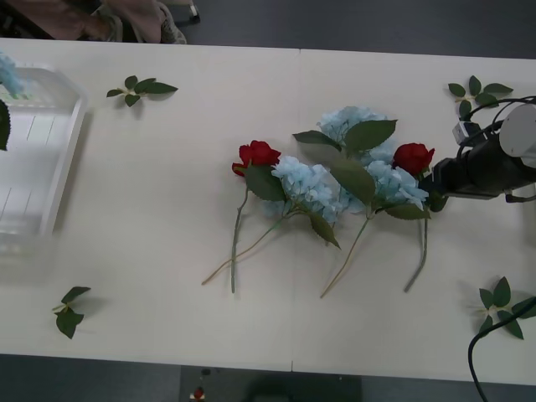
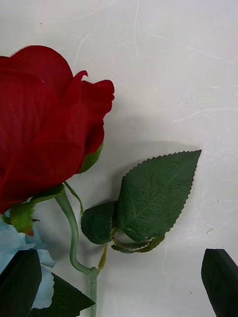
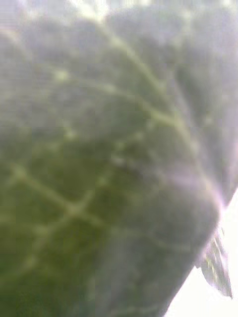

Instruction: Put the red flowers into the right box and the blue flowers into the left box

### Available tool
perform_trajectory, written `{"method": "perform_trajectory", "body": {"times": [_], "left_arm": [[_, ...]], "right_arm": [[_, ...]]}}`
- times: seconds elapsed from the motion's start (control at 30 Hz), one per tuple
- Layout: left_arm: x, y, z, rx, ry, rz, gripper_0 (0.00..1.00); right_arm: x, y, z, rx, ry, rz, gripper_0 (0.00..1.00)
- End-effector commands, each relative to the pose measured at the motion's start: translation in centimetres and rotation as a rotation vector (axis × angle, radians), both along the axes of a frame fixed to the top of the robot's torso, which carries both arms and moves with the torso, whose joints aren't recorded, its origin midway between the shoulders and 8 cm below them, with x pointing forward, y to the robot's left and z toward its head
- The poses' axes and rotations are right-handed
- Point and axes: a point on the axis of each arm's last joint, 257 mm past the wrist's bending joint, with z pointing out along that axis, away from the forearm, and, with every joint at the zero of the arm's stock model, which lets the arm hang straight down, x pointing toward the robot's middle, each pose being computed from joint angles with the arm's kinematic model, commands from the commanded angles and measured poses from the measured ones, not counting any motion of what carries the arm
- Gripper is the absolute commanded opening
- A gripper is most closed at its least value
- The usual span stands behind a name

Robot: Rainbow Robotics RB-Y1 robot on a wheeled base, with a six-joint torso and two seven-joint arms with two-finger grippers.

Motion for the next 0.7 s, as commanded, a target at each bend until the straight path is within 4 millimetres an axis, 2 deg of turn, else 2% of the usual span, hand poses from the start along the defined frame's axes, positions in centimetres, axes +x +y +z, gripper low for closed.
{"method": "perform_trajectory", "body": {"times": [0.03,0.13,0.2,0.3,0.37,0.43,0.5,0.57,0.63,0.67,0.7], "left_arm": [[0.9,3.5,-0.2,0.082,-0.056,-0.030,0.00],[1.0,5.0,-1.8,0.107,-0.079,-0.028,0.01],[1.1,5.6,-2.3,0.122,-0.093,-0.032,0.16],[0.9,6.0,-3.4,0.127,-0.097,-0.034,0.59],[0.9,6.0,-3.6,0.124,-0.097,-0.035,0.79],[0.9,5.7,-3.6,0.112,-0.101,-0.036,0.93],[1.0,5.1,-3.7,0.066,-0.112,-0.038,1.00],[1.2,3.9,-3.7,-0.001,-0.129,-0.049,1.00],[1.2,1.5,-2.9,-0.115,-0.147,-0.074,1.00],[1.2,0.9,-2.6,-0.142,-0.150,-0.080,1.00],[1.2,-0.7,-1.8,-0.193,-0.157,-0.101,1.00]], "right_arm": [[0.7,1.0,0.0,-0.015,-0.027,0.044,0.94],[0.8,1.1,-0.3,-0.023,-0.029,0.046,0.94],[0.9,1.1,-0.6,-0.024,-0.029,0.045,0.94],[1.0,1.1,-1.2,-0.026,-0.027,0.041,0.94],[1.0,1.1,-1.3,-0.031,-0.029,0.041,0.94],[1.0,1.1,-1.5,-0.036,-0.028,0.044,0.94],[1.0,1.3,-1.6,-0.037,-0.028,0.045,0.94],[1.0,1.3,-1.7,-0.039,-0.026,0.046,0.94],[1.1,1.4,-1.7,-0.043,-0.029,0.048,0.94],[1.1,1.5,-1.7,-0.043,-0.030,0.047,0.94],[1.1,1.4,-1.9,-0.044,-0.030,0.044,0.94]]}}
